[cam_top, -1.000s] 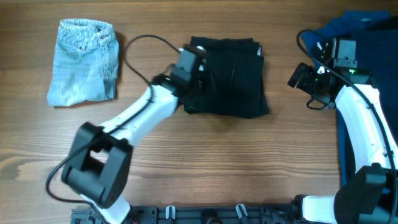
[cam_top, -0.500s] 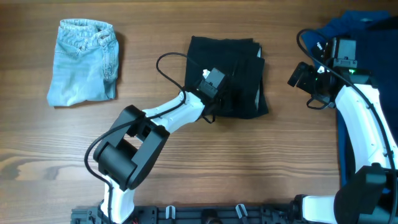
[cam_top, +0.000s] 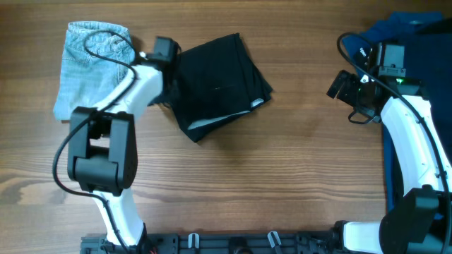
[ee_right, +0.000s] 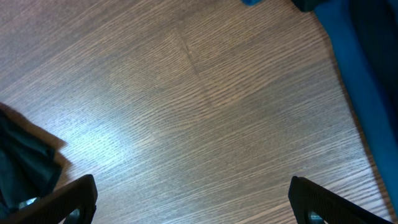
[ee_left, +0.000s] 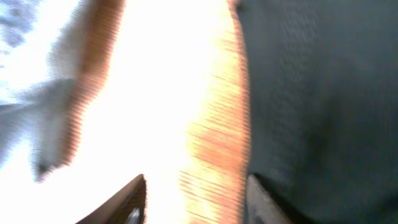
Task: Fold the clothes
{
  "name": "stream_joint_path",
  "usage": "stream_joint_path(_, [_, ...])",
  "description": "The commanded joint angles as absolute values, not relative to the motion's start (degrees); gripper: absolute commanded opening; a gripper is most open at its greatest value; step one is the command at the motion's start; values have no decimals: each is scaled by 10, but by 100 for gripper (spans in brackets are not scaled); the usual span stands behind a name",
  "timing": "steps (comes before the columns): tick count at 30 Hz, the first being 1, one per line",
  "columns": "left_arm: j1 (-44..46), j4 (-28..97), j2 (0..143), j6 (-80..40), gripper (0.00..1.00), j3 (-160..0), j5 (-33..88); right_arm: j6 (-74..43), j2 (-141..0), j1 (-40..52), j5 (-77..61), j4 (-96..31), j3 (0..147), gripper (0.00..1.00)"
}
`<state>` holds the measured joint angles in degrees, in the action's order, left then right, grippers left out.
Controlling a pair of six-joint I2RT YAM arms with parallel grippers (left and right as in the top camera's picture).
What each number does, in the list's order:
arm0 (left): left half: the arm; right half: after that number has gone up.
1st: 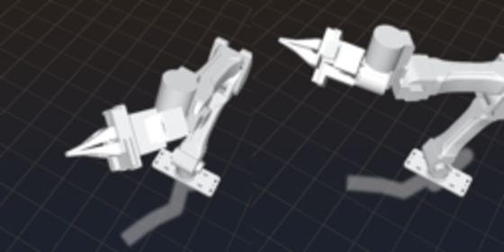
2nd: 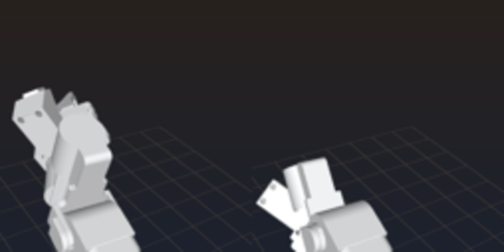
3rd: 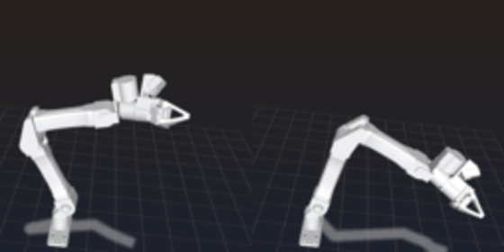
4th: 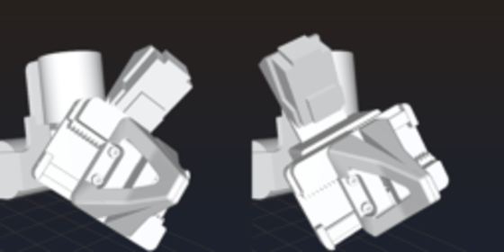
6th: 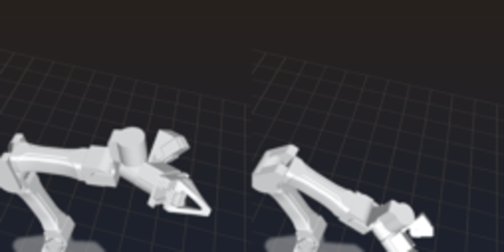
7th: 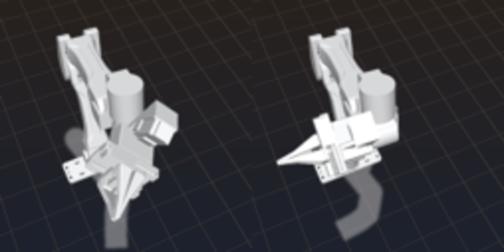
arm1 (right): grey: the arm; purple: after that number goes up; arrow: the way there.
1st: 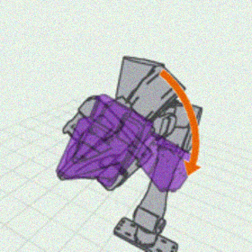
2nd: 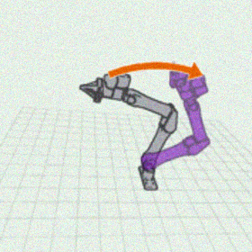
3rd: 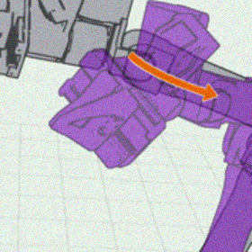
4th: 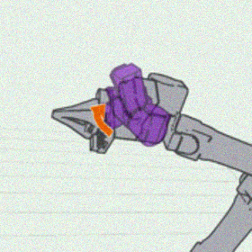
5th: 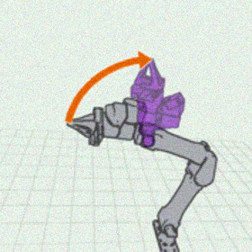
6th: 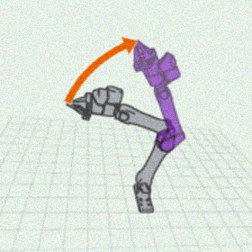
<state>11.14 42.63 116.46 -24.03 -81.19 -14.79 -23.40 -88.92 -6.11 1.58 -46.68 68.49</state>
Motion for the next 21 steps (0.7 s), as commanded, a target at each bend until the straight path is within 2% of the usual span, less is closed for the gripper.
stream_joint_path(1, [111, 503, 1139, -231, 60, -943, -140, -244, -886, -60, 26, -465, 689, 100])
stream_joint_path(2, [114, 518, 1132, -239, 58, -961, -108, -244, -886, -60, 26, -465, 689, 100])
stream_joint_path(3, [117, 534, 1123, -255, 51, -974, -58, -244, -886, -60, 26, -465, 689, 99])
stream_joint_path(4, [121, 543, 1115, -270, 22, -977, 0, -244, -886, -60, 26, -465, 689, 100])
stream_joint_path(5, [126, 556, 1113, -279, 4, -977, 48, -244, -886, -60, 26, -465, 689, 100])
stream_joint_path(7, [140, 596, 1117, -279, 4, -975, 111, -244, -886, -60, 26, -465, 689, 99])
stream_joint_path(10, [185, 653, 1132, -278, 4, -950, 126, -244, -886, -60, 26, -465, 689, 100])
stream_joint_path(17, [294, 627, 1133, -272, 4, -844, 111, -244, -886, -60, 26, -465, 689, 100])
stream_joint_path(21, [309, 578, 1133, -275, 4, -799, 104, -244, -886, -60, 26, -465, 689, 100])
